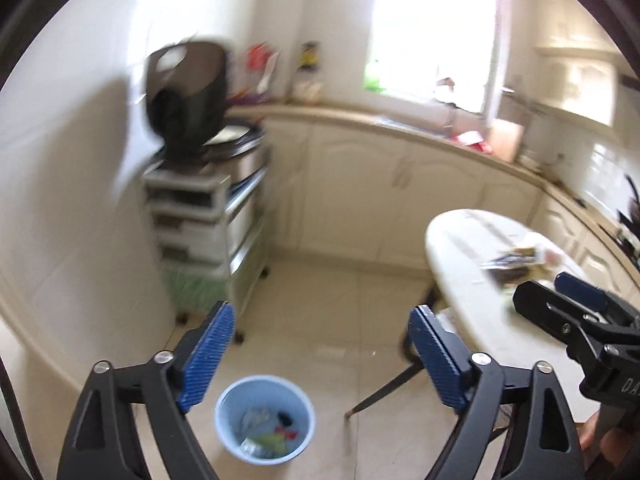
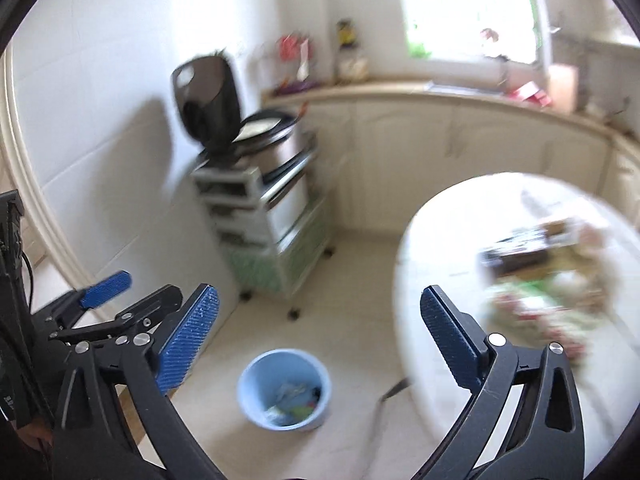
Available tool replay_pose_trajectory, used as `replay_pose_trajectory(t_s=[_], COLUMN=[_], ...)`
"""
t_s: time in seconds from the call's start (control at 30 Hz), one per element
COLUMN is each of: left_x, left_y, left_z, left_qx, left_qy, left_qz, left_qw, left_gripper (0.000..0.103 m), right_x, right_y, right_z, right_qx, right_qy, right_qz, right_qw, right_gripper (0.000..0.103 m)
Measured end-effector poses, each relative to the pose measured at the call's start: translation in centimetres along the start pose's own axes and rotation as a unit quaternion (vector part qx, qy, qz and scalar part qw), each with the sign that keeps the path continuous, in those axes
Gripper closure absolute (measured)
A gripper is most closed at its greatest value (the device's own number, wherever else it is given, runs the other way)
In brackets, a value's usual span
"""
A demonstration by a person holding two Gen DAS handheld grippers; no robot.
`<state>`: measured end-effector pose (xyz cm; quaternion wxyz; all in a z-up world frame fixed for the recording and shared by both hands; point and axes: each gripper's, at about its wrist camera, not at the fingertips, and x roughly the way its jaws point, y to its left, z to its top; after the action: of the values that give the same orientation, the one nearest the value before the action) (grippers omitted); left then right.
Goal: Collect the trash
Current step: 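Release the juice carton from the right tool and return to table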
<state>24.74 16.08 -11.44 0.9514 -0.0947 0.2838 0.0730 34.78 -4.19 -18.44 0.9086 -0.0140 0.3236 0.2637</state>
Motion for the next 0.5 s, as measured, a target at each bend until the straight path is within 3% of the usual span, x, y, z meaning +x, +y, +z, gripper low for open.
replay_pose_trajectory(t_s=[0.13,0.3,0.5], left_x=[-0.5,1.2,5.7], left_y=[-6.1,-11.8,-17.4], left_z=[0.0,-0.3,0.7], left_qx=[0.037,0.068,0.087], left_qy=[0.003,0.03,0.085], left_qz=[-0.049,-0.082,-0.081], left_qw=[0.9981,0.9939,0.9893], left_gripper=[0.007,0.006,0.006], right_x=[-3.5,-5.8,-6.0], right_y=[-4.6,-11.8,-19.4], right_z=[0.0,-1.4,-3.1], right_qx=[0.008,0.043,0.092], right_qy=[-0.011,0.007,0.044], right_qz=[-0.041,-0.1,-0.14], right_qw=[0.999,0.994,0.985], right_gripper=[0.0,0.0,0.0])
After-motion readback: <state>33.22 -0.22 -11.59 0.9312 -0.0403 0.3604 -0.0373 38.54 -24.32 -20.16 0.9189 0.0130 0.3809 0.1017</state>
